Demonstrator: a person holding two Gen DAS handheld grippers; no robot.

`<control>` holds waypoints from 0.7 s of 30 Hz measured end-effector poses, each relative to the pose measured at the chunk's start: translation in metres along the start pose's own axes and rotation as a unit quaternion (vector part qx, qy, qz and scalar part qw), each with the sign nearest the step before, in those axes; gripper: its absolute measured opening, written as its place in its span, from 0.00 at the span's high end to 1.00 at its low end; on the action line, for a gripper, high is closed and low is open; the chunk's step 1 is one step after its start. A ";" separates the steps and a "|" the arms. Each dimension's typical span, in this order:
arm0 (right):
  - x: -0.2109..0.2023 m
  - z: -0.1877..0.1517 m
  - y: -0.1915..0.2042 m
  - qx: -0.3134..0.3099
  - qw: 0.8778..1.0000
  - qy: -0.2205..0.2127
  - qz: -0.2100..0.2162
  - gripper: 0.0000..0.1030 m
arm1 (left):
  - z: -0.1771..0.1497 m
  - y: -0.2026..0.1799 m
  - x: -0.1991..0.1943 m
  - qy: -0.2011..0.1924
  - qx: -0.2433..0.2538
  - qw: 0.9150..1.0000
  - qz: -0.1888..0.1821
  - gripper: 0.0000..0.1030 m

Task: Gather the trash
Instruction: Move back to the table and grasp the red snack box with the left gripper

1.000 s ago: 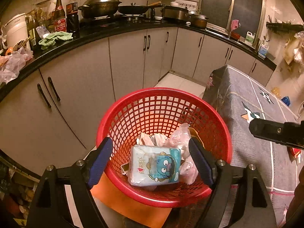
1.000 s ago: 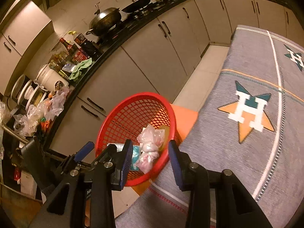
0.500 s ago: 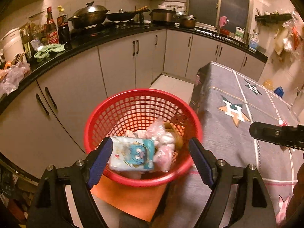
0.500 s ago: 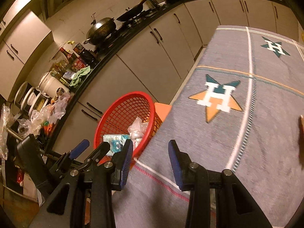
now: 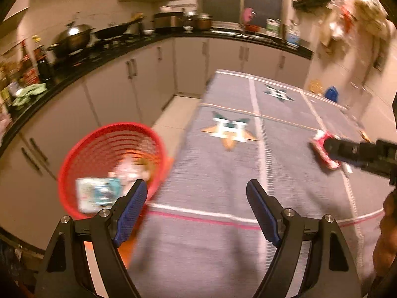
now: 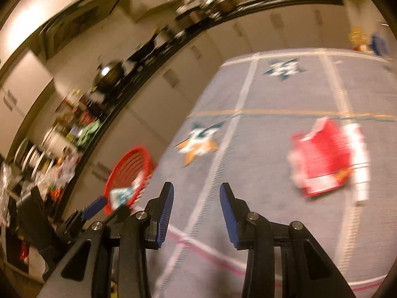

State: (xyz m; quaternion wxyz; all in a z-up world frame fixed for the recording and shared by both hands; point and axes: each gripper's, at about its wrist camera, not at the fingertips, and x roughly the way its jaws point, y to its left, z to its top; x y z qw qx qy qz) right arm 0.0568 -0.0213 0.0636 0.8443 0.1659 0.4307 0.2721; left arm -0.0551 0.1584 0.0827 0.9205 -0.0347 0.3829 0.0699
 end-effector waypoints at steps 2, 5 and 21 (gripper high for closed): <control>-0.016 0.007 -0.024 0.017 1.000 -0.017 -0.020 0.59 | 0.004 -0.024 0.006 0.011 0.013 1.000 -0.019 0.21; -0.044 0.018 -0.072 0.060 0.995 -0.048 -0.060 0.59 | 0.011 -0.060 0.013 0.021 0.032 0.998 -0.047 0.21; -0.054 0.028 -0.166 0.144 0.982 -0.056 -0.107 0.59 | 0.053 -0.174 0.111 0.116 0.024 0.987 -0.111 0.22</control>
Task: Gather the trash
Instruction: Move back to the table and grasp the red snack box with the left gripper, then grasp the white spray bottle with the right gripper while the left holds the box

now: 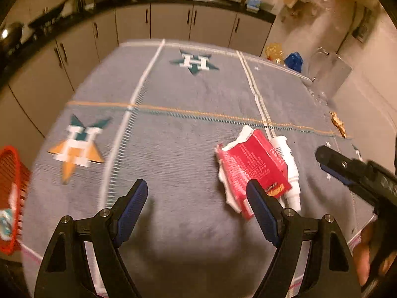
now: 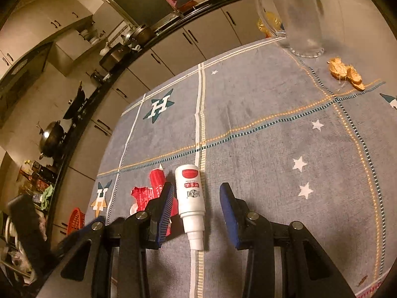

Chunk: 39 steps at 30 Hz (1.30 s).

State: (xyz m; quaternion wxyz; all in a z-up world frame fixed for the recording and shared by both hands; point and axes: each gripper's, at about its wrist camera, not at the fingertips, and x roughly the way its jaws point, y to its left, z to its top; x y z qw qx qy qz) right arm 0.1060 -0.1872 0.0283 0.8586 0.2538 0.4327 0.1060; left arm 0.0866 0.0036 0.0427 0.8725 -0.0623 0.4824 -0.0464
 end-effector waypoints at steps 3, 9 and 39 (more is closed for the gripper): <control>0.004 0.002 -0.003 0.007 1.000 0.001 0.002 0.59 | 0.004 -0.005 0.013 0.011 -0.013 1.000 -0.023 0.22; 0.010 0.002 -0.008 0.015 1.000 0.002 0.004 0.59 | 0.007 -0.018 0.034 0.025 -0.018 0.999 -0.033 0.58; 0.054 -0.022 0.027 -0.100 0.994 0.035 -0.030 0.68 | -0.008 0.009 0.024 -0.005 -0.014 0.999 -0.052 0.82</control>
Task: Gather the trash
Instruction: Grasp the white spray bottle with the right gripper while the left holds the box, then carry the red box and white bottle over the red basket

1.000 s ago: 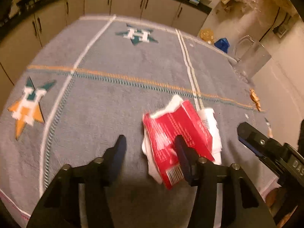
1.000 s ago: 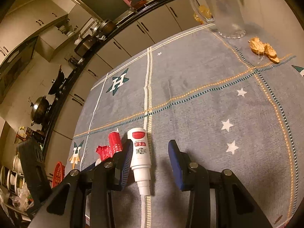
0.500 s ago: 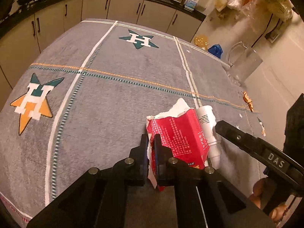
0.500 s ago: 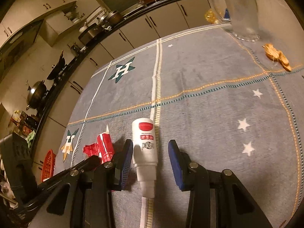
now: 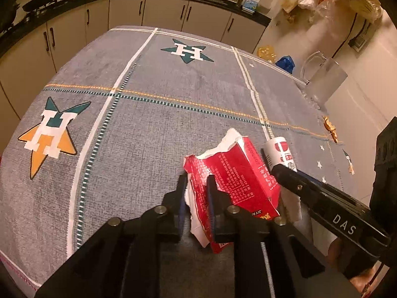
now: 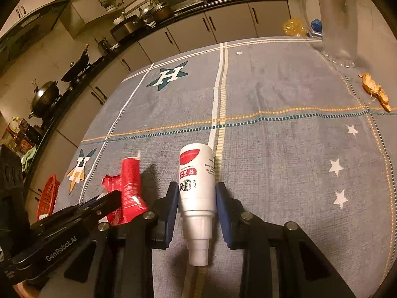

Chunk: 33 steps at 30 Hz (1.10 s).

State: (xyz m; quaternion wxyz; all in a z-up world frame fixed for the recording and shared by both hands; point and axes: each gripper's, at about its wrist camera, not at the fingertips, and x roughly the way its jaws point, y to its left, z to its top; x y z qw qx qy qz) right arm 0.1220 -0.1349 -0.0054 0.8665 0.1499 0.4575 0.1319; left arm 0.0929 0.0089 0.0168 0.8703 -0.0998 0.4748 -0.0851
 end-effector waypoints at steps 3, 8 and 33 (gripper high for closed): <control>-0.001 -0.002 0.001 0.004 1.000 0.003 0.012 0.68 | -0.001 -0.004 0.001 -0.003 0.007 1.000 -0.001 0.80; -0.003 -0.005 0.004 0.001 1.000 0.003 0.015 0.68 | -0.003 -0.010 0.000 -0.005 0.020 1.000 -0.006 0.93; -0.032 -0.015 0.035 -0.048 0.998 -0.034 0.034 0.68 | -0.024 0.013 -0.092 -0.107 0.040 0.992 0.061 0.96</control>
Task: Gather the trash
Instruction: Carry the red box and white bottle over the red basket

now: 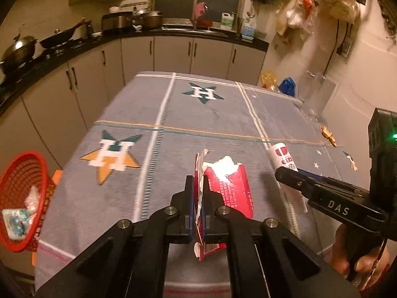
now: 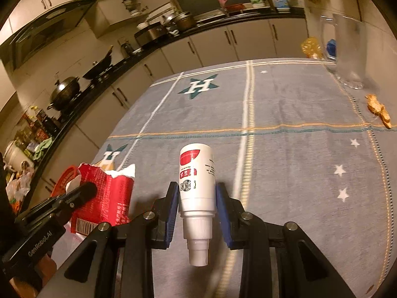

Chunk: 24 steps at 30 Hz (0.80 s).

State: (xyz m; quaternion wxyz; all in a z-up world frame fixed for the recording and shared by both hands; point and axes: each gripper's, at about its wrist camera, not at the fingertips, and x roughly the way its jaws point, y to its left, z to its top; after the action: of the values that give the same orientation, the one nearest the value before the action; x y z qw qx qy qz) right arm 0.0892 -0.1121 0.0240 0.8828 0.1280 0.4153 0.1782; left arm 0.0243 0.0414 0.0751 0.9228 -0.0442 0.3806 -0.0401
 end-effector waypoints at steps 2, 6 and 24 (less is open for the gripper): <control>-0.001 -0.001 0.009 -0.001 1.000 0.003 0.014 0.68 | -0.001 0.013 -0.008 -0.005 -0.011 1.000 0.004 0.96; 0.000 -0.005 0.027 -0.004 0.999 0.011 0.031 0.68 | -0.004 0.037 -0.023 -0.014 -0.032 0.999 0.010 0.96; 0.023 -0.014 0.139 -0.072 0.993 0.046 0.079 0.68 | -0.028 0.137 -0.072 -0.042 -0.101 0.993 0.050 0.96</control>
State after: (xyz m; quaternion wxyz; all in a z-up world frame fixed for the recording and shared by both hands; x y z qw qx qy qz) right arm 0.0631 0.0244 0.0516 0.8528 0.0879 0.4299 0.2831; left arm -0.0409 0.1833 0.0896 0.9296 -0.1194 0.3456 0.0466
